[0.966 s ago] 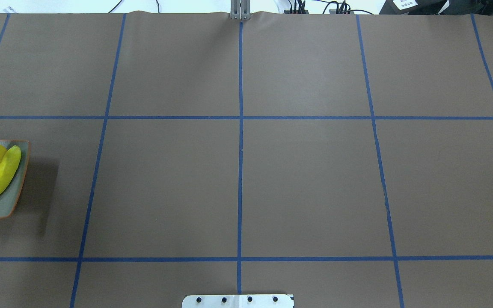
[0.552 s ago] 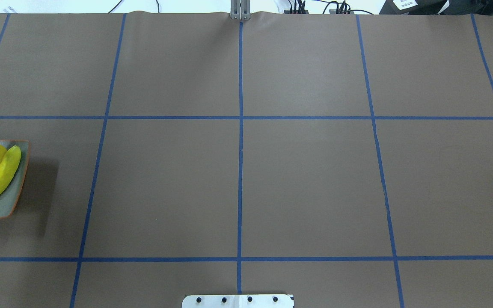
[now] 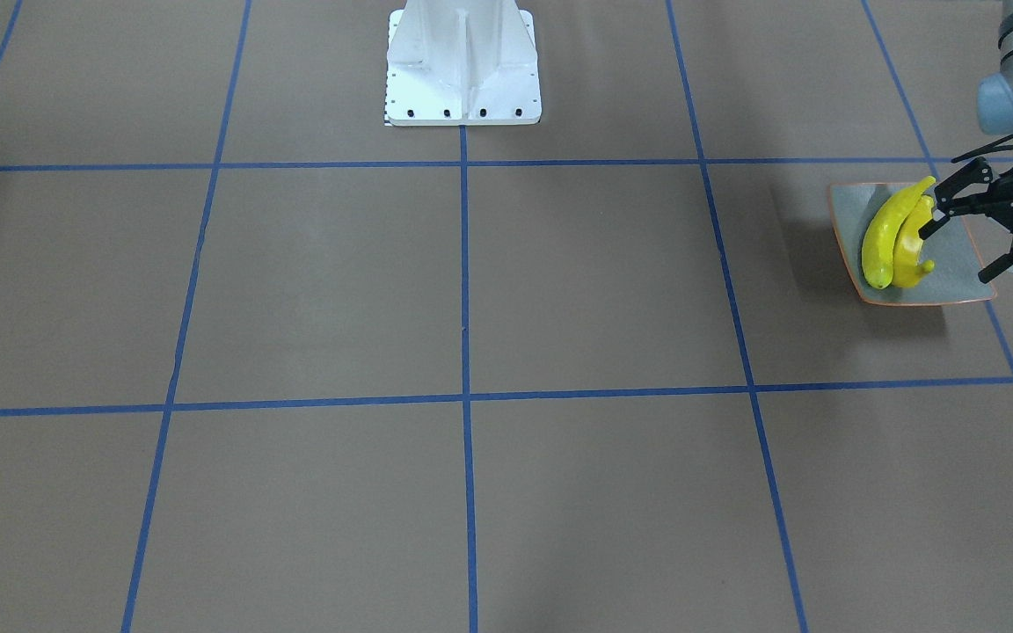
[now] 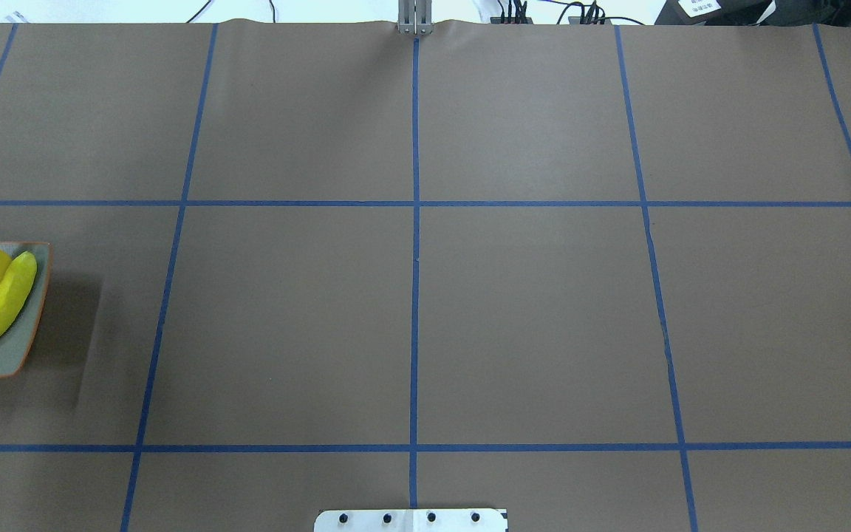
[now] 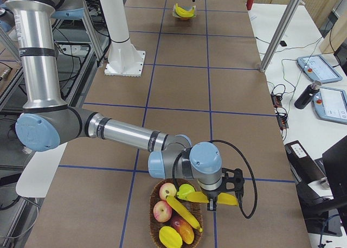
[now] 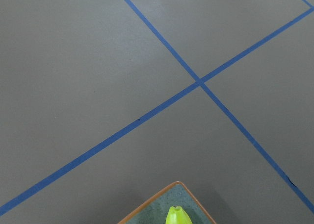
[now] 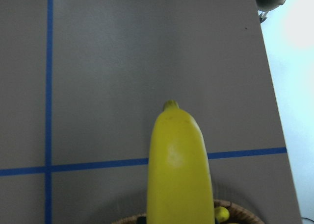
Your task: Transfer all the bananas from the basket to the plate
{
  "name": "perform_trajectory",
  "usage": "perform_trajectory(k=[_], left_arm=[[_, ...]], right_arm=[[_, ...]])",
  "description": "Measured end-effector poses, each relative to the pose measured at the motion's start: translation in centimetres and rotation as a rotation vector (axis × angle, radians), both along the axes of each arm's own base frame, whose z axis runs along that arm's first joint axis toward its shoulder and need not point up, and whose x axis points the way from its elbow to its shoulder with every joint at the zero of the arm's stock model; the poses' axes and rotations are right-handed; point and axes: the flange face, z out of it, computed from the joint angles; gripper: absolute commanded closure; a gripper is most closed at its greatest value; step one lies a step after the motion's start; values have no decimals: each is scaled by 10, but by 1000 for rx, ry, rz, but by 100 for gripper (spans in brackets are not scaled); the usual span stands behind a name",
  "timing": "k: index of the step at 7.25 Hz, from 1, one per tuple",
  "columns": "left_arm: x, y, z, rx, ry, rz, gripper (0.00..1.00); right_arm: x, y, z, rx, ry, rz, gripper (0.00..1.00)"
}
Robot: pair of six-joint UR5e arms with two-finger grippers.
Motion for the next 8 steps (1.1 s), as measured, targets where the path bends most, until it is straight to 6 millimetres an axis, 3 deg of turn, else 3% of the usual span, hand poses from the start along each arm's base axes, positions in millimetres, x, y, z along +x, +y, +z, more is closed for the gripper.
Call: perform_trajectory(k=[2, 5, 6, 8], left_arm=[[11, -25, -36, -12, 49, -21, 0], [56, -57, -116, -48, 161, -5, 0], [84, -67, -155, -62, 208, 23, 0], [164, -64, -237, -111, 303, 128, 0]], right_arm=[[-60, -36, -59, -26, -102, 49, 100], [-184, -61, -175, -71, -301, 193, 100], [-226, -70, -216, -93, -391, 229, 100], [-317, -83, -308, -119, -536, 227, 100]])
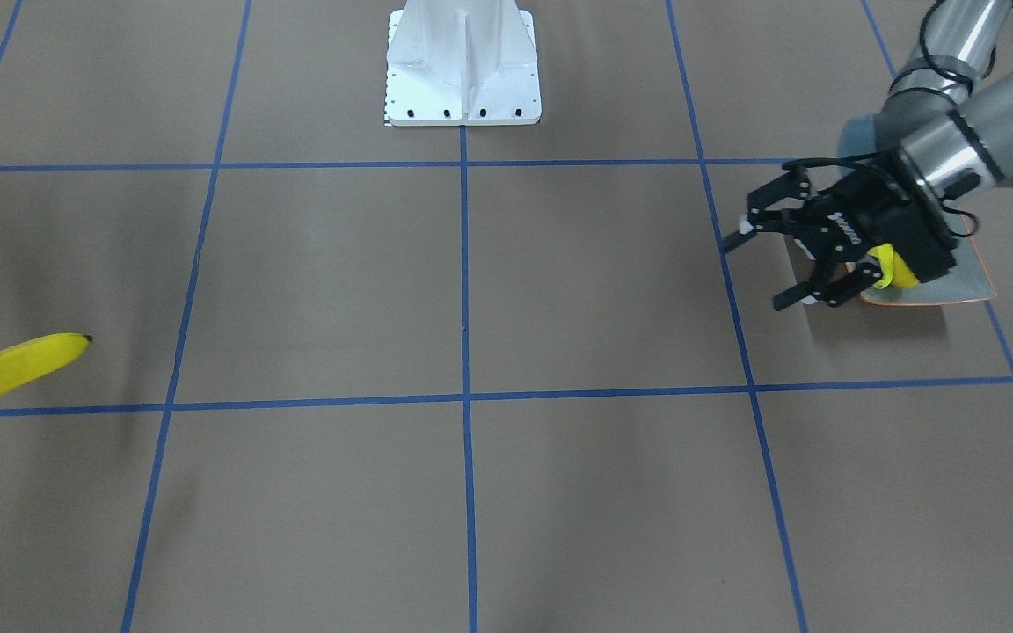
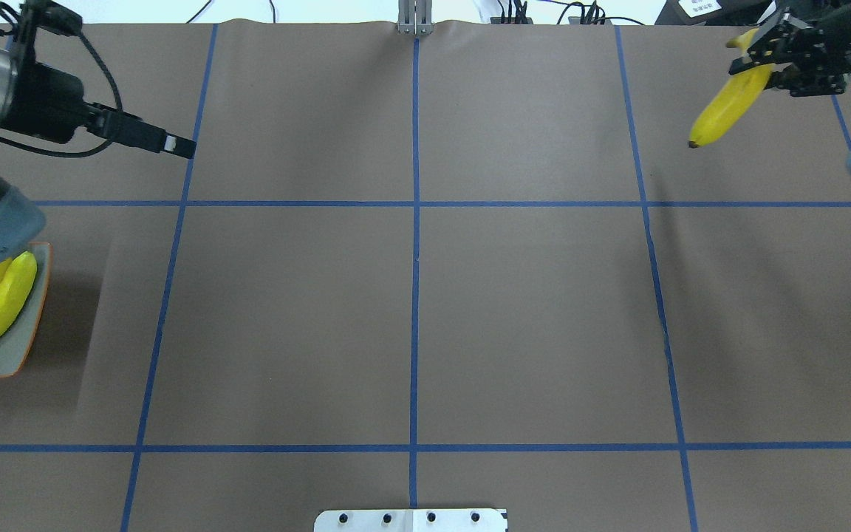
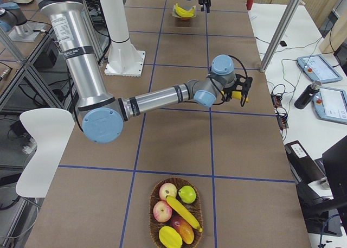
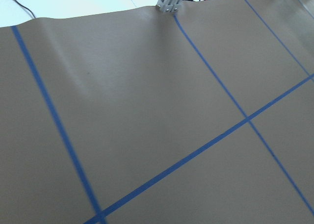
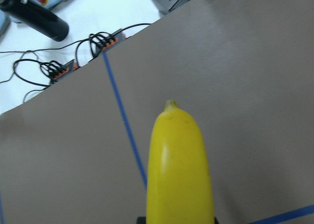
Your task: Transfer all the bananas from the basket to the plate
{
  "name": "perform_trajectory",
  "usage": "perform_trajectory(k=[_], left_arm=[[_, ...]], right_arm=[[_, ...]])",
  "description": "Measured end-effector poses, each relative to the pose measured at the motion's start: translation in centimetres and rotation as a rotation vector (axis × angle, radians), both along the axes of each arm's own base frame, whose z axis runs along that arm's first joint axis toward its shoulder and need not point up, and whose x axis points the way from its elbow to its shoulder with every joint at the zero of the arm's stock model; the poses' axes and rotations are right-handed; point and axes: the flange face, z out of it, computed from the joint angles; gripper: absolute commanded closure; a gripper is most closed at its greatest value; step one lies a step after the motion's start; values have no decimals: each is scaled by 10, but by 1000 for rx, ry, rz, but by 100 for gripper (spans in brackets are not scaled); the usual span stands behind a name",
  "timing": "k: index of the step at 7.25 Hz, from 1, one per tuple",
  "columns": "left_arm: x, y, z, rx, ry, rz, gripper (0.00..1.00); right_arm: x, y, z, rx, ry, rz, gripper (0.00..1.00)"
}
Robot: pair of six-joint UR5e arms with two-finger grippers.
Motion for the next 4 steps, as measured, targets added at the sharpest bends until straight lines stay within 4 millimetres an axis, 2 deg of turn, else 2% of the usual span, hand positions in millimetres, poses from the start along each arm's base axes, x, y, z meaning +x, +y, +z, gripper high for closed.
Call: perform_trajectory(k=[1, 2, 4], left_arm=[[18, 2, -32, -14, 37, 24, 0], [28, 3, -57, -20, 66, 39, 0], [37, 5, -92, -30, 106, 55, 0]], right_arm=[[-40, 4, -43, 30, -47, -35, 100], [-73, 19, -85, 59, -97, -74, 100], [-137, 55, -162, 71, -192, -93, 100]])
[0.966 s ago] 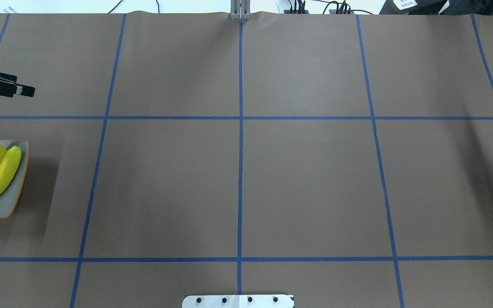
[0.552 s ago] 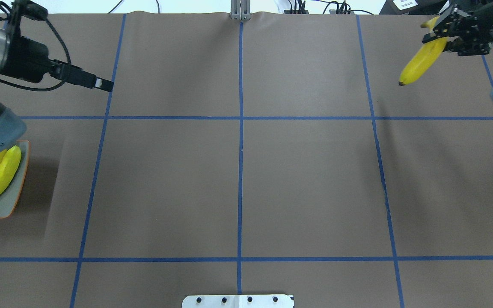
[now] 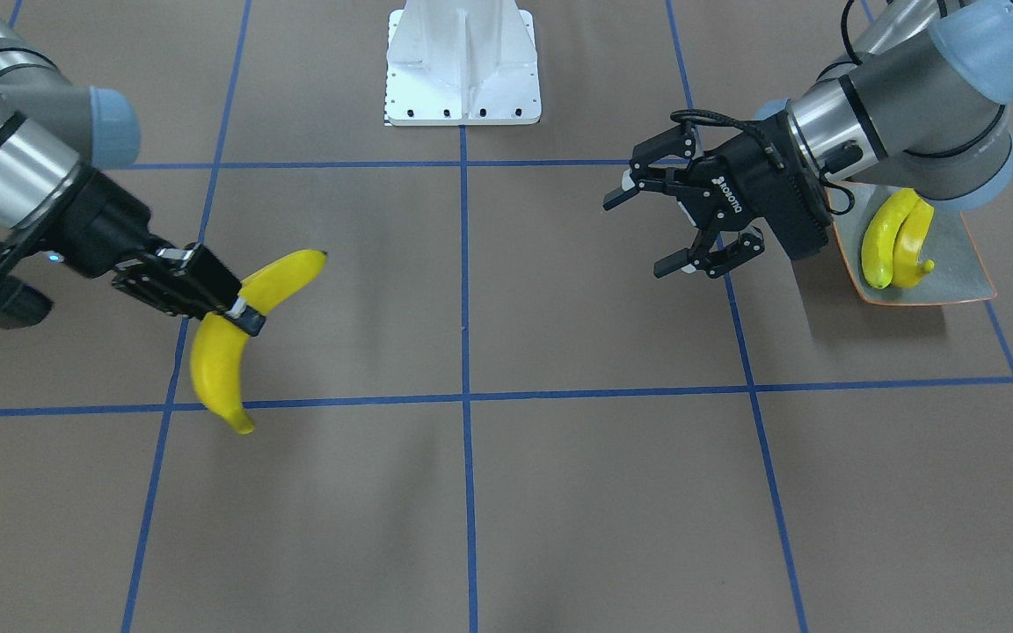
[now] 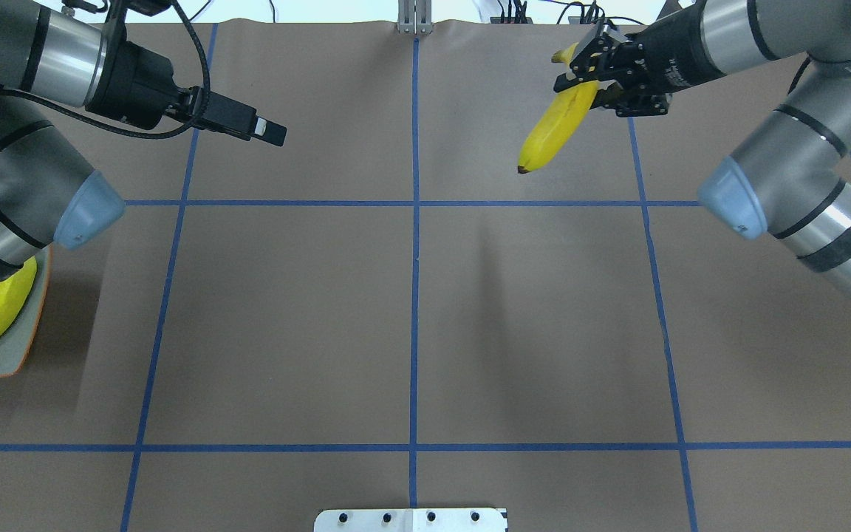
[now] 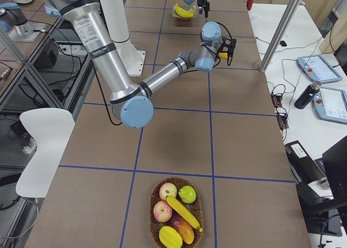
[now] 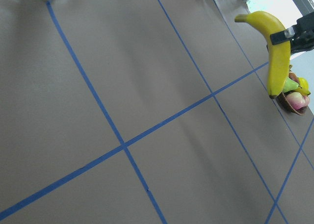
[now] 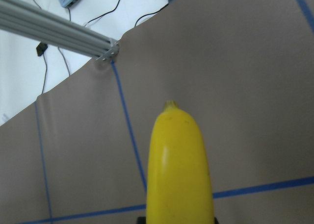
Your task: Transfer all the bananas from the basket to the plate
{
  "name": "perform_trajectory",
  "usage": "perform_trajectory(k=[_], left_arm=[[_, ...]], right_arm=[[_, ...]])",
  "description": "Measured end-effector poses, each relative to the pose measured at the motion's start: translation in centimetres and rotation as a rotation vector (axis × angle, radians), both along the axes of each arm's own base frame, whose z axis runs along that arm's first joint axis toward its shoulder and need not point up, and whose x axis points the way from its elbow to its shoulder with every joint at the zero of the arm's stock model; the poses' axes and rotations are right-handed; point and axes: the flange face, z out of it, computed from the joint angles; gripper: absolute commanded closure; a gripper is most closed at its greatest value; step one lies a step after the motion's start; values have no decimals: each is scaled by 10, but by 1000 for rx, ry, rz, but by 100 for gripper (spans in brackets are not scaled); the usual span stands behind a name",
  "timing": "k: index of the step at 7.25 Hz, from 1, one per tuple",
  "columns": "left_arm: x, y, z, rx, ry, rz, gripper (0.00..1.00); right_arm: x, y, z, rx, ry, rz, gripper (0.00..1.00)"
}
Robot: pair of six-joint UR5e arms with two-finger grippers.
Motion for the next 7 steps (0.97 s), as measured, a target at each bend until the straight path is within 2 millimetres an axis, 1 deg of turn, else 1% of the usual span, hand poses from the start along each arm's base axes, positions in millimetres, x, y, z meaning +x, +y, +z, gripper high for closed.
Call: perform_trajectory(k=[1, 2, 3, 4, 5, 6, 7], left_arm=[[4, 2, -13, -2, 15, 9, 0], [10, 6, -24, -5, 29, 21, 0], [17, 12, -35, -8, 44, 35, 0], [28, 21, -43, -8, 57, 47, 0], [41, 32, -48, -6, 68, 60, 0], [52, 41, -51, -4, 74, 77, 0], [60, 49, -53, -2, 77, 93, 0]], right_arm=[[-35, 15, -32, -10, -39, 18, 100], [-66, 30, -60, -17, -75, 35, 100], [-89, 44, -82, -20, -104, 50, 100], [-106, 55, -100, -20, -127, 62, 100], [-116, 62, -117, -23, -143, 69, 100], [-120, 66, -131, -29, -149, 70, 100], [-120, 70, -139, -29, -154, 68, 100]])
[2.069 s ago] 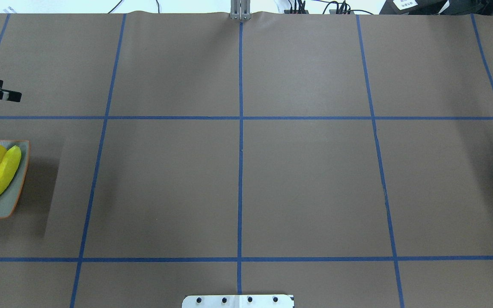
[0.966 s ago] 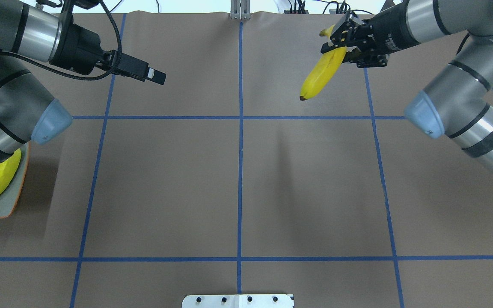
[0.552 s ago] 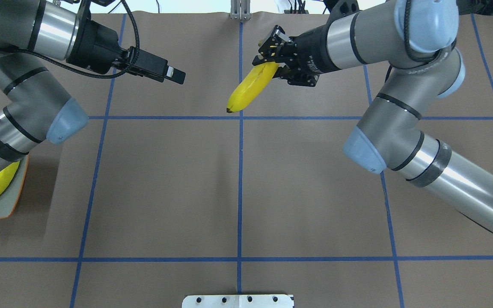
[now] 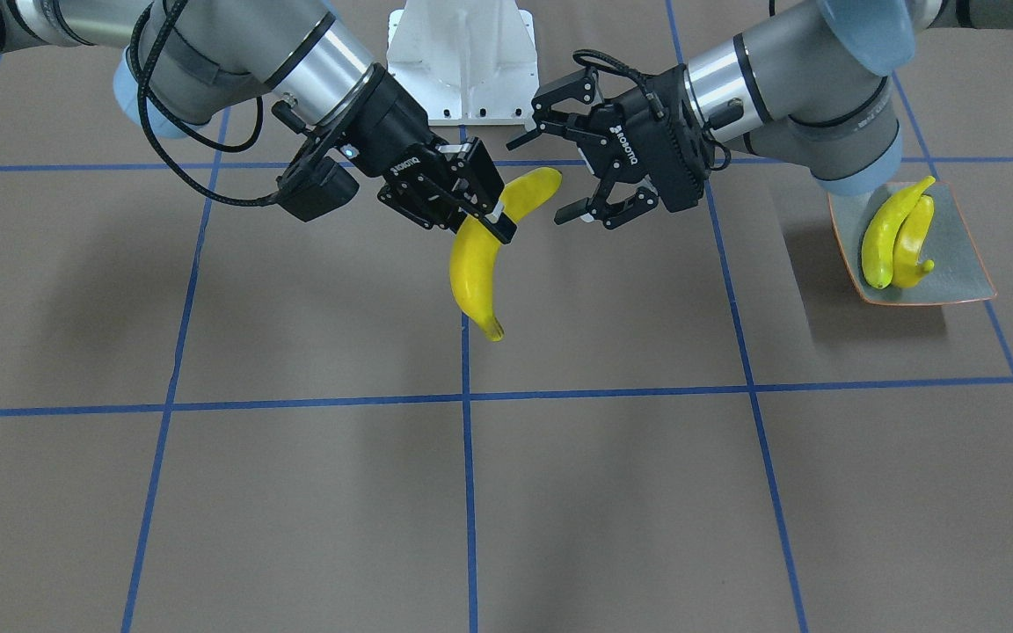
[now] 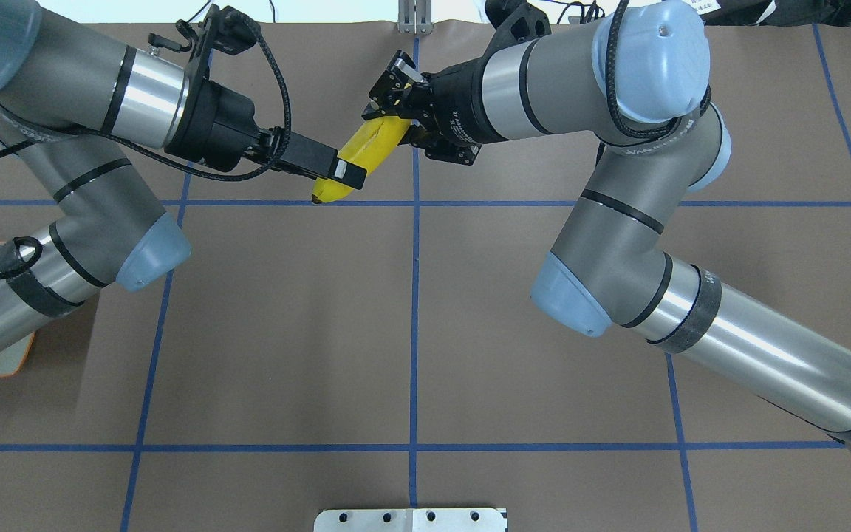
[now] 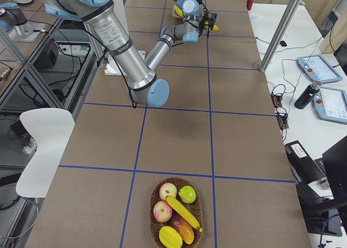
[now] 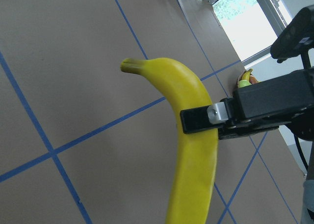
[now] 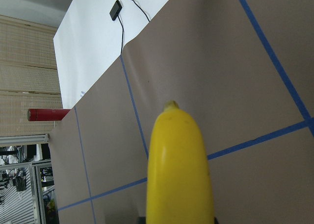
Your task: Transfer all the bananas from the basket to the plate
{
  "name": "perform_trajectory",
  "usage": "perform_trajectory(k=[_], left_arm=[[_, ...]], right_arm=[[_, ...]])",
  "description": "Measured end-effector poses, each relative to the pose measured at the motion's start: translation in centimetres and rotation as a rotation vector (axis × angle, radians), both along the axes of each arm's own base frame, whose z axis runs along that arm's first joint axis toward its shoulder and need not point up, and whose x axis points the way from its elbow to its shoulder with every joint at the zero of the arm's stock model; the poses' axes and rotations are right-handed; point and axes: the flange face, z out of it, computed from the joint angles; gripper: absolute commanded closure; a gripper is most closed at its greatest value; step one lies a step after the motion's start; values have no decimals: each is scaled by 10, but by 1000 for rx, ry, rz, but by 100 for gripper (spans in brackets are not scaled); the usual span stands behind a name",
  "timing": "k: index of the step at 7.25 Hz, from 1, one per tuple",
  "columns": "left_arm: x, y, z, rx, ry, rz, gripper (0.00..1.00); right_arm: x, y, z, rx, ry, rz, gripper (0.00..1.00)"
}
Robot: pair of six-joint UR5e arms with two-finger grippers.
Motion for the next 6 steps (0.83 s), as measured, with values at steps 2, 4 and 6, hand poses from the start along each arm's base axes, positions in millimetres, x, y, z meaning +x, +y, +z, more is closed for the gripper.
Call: perform_trajectory(k=[2, 4, 6], left_arm=[[5, 9, -4, 7, 9, 15, 74], [4, 11, -8, 3, 15, 10, 100], [3, 10, -9, 0, 19, -1, 100]], right_arm=[[1, 6, -9, -1, -13, -5, 90], [-4, 12, -8, 3, -12, -13, 52], [-11, 17, -7, 7, -9, -2, 9]])
